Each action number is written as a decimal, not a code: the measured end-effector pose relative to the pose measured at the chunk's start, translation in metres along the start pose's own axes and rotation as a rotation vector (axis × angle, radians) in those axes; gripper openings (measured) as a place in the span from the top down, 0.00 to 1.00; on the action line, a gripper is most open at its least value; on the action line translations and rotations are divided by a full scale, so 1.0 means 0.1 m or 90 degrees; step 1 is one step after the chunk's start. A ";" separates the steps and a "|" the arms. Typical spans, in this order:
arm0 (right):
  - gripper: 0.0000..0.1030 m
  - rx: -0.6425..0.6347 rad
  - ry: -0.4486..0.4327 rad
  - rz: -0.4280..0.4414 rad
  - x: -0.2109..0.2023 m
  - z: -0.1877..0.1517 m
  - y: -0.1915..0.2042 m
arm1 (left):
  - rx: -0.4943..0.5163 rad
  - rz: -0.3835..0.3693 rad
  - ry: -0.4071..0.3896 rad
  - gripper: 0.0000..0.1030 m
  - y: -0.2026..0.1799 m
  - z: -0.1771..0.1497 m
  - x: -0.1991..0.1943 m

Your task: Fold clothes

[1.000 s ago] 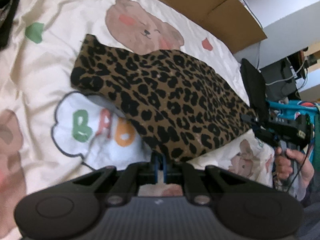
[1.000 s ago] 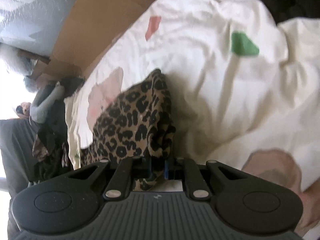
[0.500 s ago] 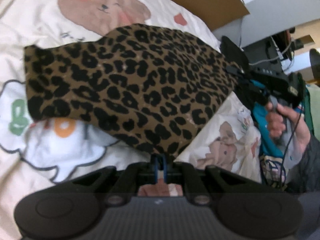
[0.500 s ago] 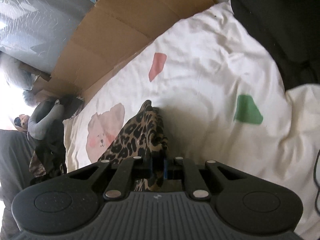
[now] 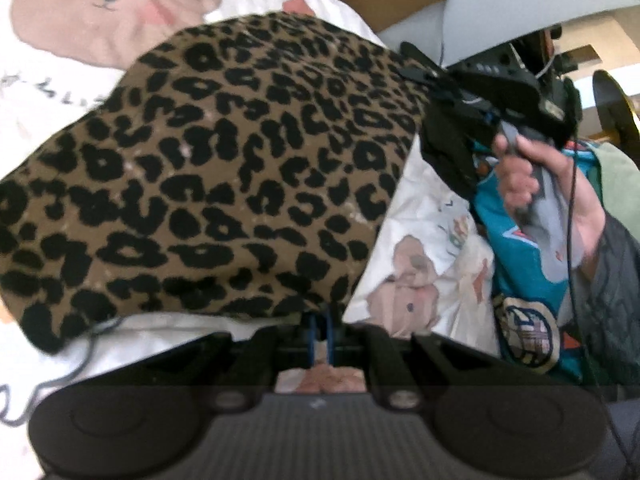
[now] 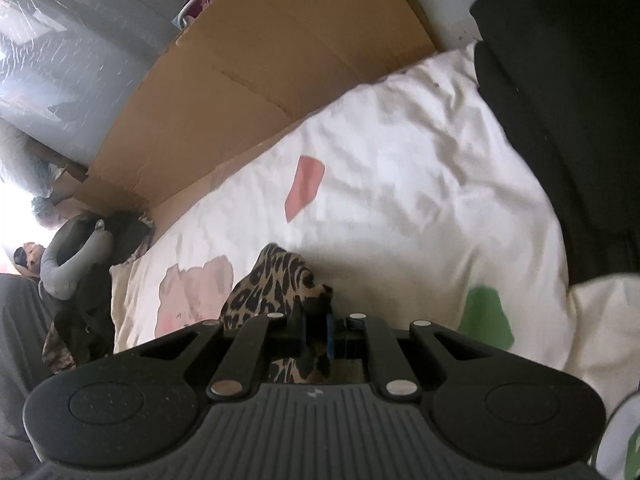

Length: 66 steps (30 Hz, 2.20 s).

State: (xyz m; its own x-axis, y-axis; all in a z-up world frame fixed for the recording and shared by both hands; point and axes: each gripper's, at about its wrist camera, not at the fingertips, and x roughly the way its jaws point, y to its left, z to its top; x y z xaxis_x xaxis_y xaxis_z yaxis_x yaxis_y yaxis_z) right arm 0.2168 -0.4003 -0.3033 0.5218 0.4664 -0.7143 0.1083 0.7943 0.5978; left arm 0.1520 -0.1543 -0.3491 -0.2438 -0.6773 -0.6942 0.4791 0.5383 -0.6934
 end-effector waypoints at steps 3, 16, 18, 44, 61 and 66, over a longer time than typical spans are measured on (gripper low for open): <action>0.93 0.001 -0.002 -0.009 0.05 0.08 -0.04 | 0.002 -0.008 0.003 0.95 -0.06 0.02 0.11; 0.92 -0.010 -0.008 -0.043 0.15 0.27 -0.11 | 0.014 -0.023 0.030 0.94 -0.24 0.00 0.39; 0.88 -0.022 -0.008 -0.065 0.16 0.24 -0.10 | 0.033 -0.010 0.046 0.90 -0.28 -0.03 0.38; 0.47 0.053 -0.086 -0.125 -1.25 -0.60 -0.08 | 0.099 0.157 -0.067 0.43 -0.43 0.86 -0.91; 0.47 0.059 -0.069 -0.126 -1.08 -0.93 -0.05 | 0.158 0.223 -0.048 0.23 -0.54 1.69 -0.84; 0.47 0.069 -0.056 -0.130 -0.92 -1.01 -0.18 | 0.156 0.220 -0.033 0.23 -0.43 1.92 -0.54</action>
State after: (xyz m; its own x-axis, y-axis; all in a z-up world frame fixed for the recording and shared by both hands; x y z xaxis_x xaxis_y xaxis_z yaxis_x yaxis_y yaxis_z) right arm 0.0811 -0.4176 -0.2850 0.5508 0.2609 -0.7928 0.3072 0.8198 0.4832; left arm 0.3065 -0.2373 -0.2443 0.0062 -0.5060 -0.8625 0.7123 0.6076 -0.3513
